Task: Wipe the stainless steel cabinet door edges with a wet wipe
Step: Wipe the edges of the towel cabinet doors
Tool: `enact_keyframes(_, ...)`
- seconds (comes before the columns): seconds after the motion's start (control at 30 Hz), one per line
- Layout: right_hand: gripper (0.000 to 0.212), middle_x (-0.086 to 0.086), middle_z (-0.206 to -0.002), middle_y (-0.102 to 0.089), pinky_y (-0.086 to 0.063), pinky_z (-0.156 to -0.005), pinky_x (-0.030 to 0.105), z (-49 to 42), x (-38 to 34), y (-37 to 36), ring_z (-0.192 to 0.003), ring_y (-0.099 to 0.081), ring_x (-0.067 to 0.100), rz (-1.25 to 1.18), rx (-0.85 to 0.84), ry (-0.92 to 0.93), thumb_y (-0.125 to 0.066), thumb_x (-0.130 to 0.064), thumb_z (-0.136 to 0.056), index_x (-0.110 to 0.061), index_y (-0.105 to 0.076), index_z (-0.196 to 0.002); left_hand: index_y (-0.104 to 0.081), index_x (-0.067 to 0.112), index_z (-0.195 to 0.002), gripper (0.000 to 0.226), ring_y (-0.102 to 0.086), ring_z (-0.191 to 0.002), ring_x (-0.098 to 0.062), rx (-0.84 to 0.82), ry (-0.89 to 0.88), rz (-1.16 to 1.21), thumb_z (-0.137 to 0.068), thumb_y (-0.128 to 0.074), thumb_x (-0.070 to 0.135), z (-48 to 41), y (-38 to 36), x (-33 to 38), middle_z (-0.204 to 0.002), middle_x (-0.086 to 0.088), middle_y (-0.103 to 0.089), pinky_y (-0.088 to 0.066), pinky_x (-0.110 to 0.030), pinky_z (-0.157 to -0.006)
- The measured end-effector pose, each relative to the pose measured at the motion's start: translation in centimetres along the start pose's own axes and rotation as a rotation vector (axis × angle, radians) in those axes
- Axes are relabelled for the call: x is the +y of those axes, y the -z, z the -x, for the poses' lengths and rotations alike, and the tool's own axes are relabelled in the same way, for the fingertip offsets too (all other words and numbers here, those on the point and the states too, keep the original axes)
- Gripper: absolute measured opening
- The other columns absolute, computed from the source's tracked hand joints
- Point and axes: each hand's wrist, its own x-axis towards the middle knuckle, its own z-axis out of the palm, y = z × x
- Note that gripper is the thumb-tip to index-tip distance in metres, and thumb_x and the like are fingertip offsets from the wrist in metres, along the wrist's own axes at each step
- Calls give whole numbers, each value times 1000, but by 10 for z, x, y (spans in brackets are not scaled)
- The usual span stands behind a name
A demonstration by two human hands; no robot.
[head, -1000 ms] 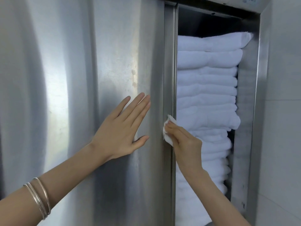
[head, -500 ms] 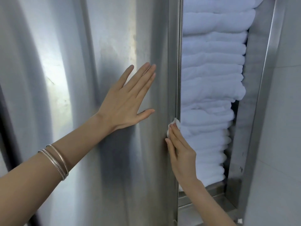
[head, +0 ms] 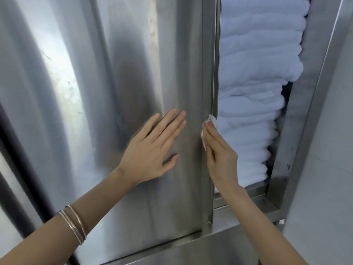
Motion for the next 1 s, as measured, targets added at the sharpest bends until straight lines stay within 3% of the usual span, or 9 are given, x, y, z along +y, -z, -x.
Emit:
enact_keyframes(0.13,38,0,-138,-47,-31,-108,18,0,0,-9,-130,-42,8,-76,65,-46,-55,-1,-92,-2,-53,-129,-24,8,-152,73,-12,-150,-23,5,-31,-2,-91,-45,42,-1,-3,-2,-162,-6,-17,-6,-45,-121)
enact_keyframes(0.33,44,9,-134,-51,-40,-105,35,135,20,-17,-126,-49,18,-14,-31,-209,-61,16,-82,5,-55,-124,-22,10,-153,77,-9,-150,-26,-142,-136,58,-89,-44,46,50,-18,41,-162,-8,-14,1,-46,-121)
enact_keyframes(0.47,36,10,-134,-51,-34,-108,23,119,12,-21,-126,-46,13,14,-1,-224,-57,8,-87,6,-56,-123,-20,8,-154,81,-6,-150,-27,-176,-130,24,-88,-45,47,67,-24,56,-162,-11,-7,5,-43,-121)
enact_keyframes(0.57,34,7,-136,-50,-31,-110,24,87,15,-23,-129,-43,11,16,42,-180,-51,3,-92,3,-55,-126,-20,7,-153,82,-6,-150,-28,-171,-135,14,-86,-49,45,64,-26,56,-162,-11,-9,4,-44,-121)
enact_keyframes(0.8,42,9,-130,-52,-34,-107,22,193,37,-19,-121,-50,11,11,-74,-302,-61,21,-78,7,-59,-117,-17,6,-154,82,-4,-150,-29,-141,-138,-31,-88,-44,46,66,-30,56,-162,-12,-7,4,-45,-121)
enact_keyframes(1.0,26,16,-120,-62,-41,-104,27,148,40,-24,-115,-56,15,0,62,-222,-58,0,-86,8,-64,-110,-16,6,-154,81,-4,-150,-29,-122,-146,-49,-89,-42,47,67,-33,56,-162,-13,-7,4,-46,-121)
